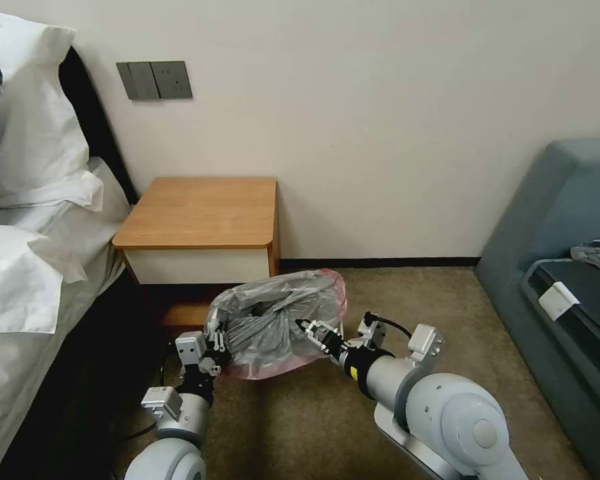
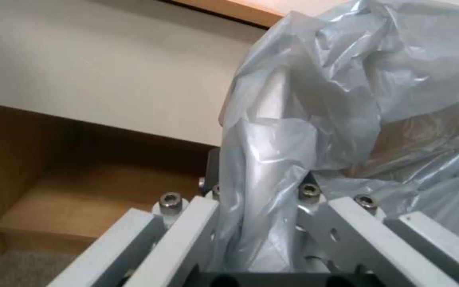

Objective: Pick up the garbage bag from the table and place it over the trash can.

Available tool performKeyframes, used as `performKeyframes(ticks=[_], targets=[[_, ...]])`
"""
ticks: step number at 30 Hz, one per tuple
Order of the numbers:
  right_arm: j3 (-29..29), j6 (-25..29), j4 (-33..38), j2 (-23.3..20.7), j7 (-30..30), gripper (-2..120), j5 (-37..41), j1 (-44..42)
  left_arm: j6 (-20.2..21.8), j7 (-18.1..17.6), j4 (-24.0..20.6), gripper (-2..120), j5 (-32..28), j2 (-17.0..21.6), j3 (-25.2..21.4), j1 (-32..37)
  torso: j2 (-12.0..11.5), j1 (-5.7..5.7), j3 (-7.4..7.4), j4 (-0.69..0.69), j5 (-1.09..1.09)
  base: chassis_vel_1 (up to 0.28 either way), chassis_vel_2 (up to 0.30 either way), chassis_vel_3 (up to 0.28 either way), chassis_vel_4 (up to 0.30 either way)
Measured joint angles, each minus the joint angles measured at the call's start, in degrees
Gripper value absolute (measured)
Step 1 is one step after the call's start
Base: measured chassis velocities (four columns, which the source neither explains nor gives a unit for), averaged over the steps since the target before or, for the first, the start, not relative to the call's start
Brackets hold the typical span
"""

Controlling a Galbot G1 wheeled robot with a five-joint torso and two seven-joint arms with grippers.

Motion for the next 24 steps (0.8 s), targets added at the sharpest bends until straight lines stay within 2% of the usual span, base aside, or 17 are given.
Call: performKeyframes(ticks=[1, 2, 9, 16, 24], targets=[[0.1, 0.0, 0.0, -0.1, -0.1, 27, 0.0, -0.3, 0.0, 0.0, -0.1, 4, -0.3, 0.0, 0.0, 0.0, 0.0, 0.00, 0.00, 0.00, 0.00, 0.000, 0.000, 0.000, 0.000], [0.1, 0.0, -0.1, -0.1, -0.2, 22, -0.3, -0.4, 0.0, 0.0, -0.2, 4, -0.8, 0.0, -0.1, 0.0, 0.0, 0.00, 0.00, 0.00, 0.00, 0.000, 0.000, 0.000, 0.000], [-0.3, -0.3, -0.4, 0.2, -1.2, 0, -1.9, -0.7, 0.6, -0.4, -0.6, 4, -3.7, 0.1, -0.2, 0.0, 0.0, 0.00, 0.00, 0.00, 0.00, 0.000, 0.000, 0.000, 0.000], [-0.3, -0.5, 0.0, 0.3, -2.1, 0, -2.5, -1.8, 1.6, -0.8, -0.7, 4, -6.6, 0.2, -0.3, -0.2, 0.0, 0.00, 0.00, 0.00, 0.00, 0.000, 0.000, 0.000, 0.000], [-0.7, -1.7, 1.3, 0.4, -5.9, 0, -5.5, -3.6, 3.8, -3.2, -0.5, 4, -11.7, 0.4, -0.7, -1.0, 0.0, 0.00, 0.00, -0.01, 0.00, 0.000, 0.000, 0.000, 0.000]])
